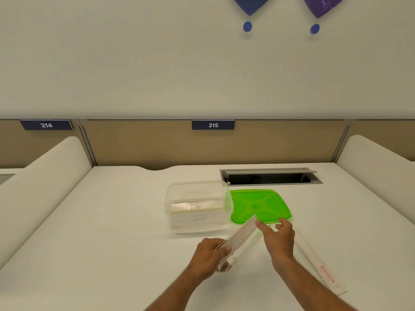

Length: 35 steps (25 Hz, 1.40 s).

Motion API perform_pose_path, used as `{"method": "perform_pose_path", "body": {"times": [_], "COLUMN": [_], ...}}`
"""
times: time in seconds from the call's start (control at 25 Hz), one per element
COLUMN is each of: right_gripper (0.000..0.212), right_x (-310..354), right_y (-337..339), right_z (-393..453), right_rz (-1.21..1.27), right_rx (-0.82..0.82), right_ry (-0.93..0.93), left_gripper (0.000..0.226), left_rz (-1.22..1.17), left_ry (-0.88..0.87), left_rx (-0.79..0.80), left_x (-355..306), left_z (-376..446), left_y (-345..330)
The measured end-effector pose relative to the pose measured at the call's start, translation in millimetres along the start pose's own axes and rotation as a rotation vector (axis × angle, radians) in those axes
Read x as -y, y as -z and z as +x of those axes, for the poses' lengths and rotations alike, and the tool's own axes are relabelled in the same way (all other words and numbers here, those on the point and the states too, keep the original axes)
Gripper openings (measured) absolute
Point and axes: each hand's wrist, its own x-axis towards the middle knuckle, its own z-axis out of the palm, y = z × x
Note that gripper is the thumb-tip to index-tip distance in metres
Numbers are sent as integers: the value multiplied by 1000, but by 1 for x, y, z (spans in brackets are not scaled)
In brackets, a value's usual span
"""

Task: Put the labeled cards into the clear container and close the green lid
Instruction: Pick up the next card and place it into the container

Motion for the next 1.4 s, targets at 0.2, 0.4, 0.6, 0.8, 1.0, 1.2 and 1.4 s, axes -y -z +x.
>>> {"method": "perform_pose_path", "body": {"times": [0.2, 0.4, 0.6, 0.8, 1.0, 1.2, 1.4], "right_gripper": [62, 42, 71, 83, 82, 76, 75], "right_x": [-8, -4, 2, 8, 9, 10, 7], "right_y": [-1, -4, -8, -9, -10, -4, -6], "right_z": [-9, -27, -30, -35, -32, -31, -27], "right_rz": [459, 622, 486, -204, -715, -786, -768], "right_rx": [394, 621, 574, 407, 327, 350, 301], "right_ry": [-317, -293, -28, 497, 966, 1062, 1177], "left_gripper": [17, 20, 49, 76, 87, 69, 62], "left_rz": [-153, -166, -24, -118, -89, -75, -18], "left_ry": [23, 3, -13, -165, -200, -246, -422], "left_rx": [12, 32, -66, -267, -187, -231, -296], "left_x": [-10, -13, -8, -19, -21, -10, -9], "left_z": [-10, -17, -17, -12, -10, -11, -15], "left_y": [5, 11, 23, 29, 33, 34, 29]}}
